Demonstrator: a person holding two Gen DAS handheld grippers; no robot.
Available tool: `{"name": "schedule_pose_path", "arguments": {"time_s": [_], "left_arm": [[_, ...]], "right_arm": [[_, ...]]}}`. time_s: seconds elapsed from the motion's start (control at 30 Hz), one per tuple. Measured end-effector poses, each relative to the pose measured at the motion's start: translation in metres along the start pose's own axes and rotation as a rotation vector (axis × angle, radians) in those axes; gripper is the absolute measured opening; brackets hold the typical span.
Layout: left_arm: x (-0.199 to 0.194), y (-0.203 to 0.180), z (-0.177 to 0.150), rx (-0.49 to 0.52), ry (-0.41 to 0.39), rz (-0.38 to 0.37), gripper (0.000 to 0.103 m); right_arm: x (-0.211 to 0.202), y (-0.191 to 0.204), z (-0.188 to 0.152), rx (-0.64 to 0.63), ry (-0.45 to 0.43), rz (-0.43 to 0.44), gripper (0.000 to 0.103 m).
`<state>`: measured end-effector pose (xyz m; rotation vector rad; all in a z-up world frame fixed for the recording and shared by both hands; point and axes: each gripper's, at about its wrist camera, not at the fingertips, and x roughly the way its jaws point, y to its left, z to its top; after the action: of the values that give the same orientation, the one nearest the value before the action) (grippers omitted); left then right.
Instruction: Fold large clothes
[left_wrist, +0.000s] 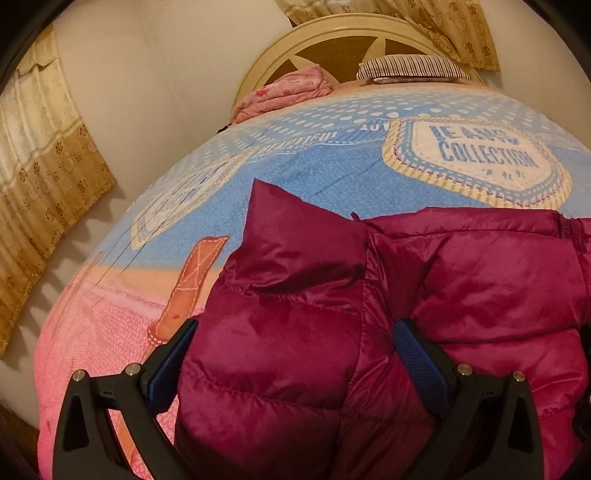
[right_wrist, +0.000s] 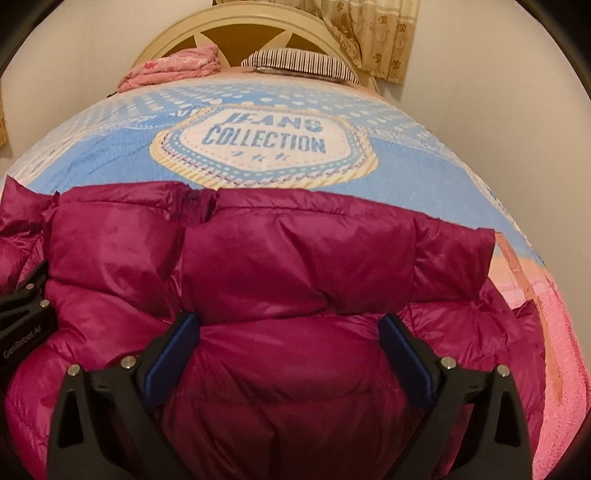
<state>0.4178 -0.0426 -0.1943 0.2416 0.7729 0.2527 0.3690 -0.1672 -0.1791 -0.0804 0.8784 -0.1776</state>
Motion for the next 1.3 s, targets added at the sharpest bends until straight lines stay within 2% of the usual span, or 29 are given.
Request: {"name": "schedule_pose_path", "arguments": {"time_s": [0.17, 0.23, 0.3, 0.37, 0.43, 0.53, 0.6, 0.63, 0.83, 0.93, 1.03, 1.1, 1.2, 1.3], "left_arm": [[0.000, -0.003, 0.001, 0.025, 0.001, 0.027, 0.102], [-0.008, 0.002, 0.002, 0.035, 0.011, 0.015, 0.102], [-0.026, 0.016, 0.001, -0.011, -0.003, -0.017, 0.102], [-0.059, 0.034, -0.006, -0.040, -0.074, -0.056, 0.102], [-0.075, 0.039, -0.017, -0.037, -0.108, -0.060, 0.102], [-0.068, 0.033, -0.035, -0.016, -0.081, -0.058, 0.102], [-0.055, 0.026, -0.043, -0.002, -0.046, -0.045, 0.102], [-0.050, 0.026, -0.047, -0.019, -0.040, -0.059, 0.102], [-0.039, 0.024, -0.046, -0.032, 0.002, -0.090, 0.102], [-0.053, 0.033, -0.049, -0.043, -0.008, -0.056, 0.102], [-0.080, 0.056, -0.061, -0.078, -0.044, -0.059, 0.102], [-0.096, 0.074, -0.076, -0.098, -0.055, -0.043, 0.102], [-0.103, 0.094, -0.098, -0.165, -0.014, -0.091, 0.102], [-0.091, 0.088, -0.110, -0.158, 0.044, -0.105, 0.102]], "right_arm": [[0.006, 0.002, 0.001, -0.014, 0.021, -0.012, 0.101], [0.004, 0.001, 0.001, -0.016, 0.026, -0.006, 0.101], [-0.006, -0.004, 0.001, -0.014, 0.031, 0.018, 0.094], [-0.033, -0.009, -0.005, 0.005, -0.020, 0.028, 0.095], [-0.068, -0.010, -0.021, 0.001, -0.093, 0.060, 0.101], [-0.077, 0.002, -0.045, -0.038, -0.089, 0.074, 0.102], [-0.065, 0.012, -0.057, -0.069, -0.064, 0.042, 0.101], [-0.061, 0.013, -0.064, -0.072, -0.079, 0.029, 0.101], [-0.051, 0.018, -0.068, -0.091, -0.056, 0.013, 0.103], [-0.052, 0.015, -0.067, -0.083, -0.048, 0.027, 0.103], [-0.078, 0.002, -0.071, -0.059, -0.075, 0.050, 0.100], [-0.106, -0.007, -0.085, -0.033, -0.139, 0.040, 0.102], [-0.128, -0.007, -0.106, -0.059, -0.161, 0.031, 0.102], [-0.124, -0.002, -0.121, -0.094, -0.149, 0.010, 0.102]]}}
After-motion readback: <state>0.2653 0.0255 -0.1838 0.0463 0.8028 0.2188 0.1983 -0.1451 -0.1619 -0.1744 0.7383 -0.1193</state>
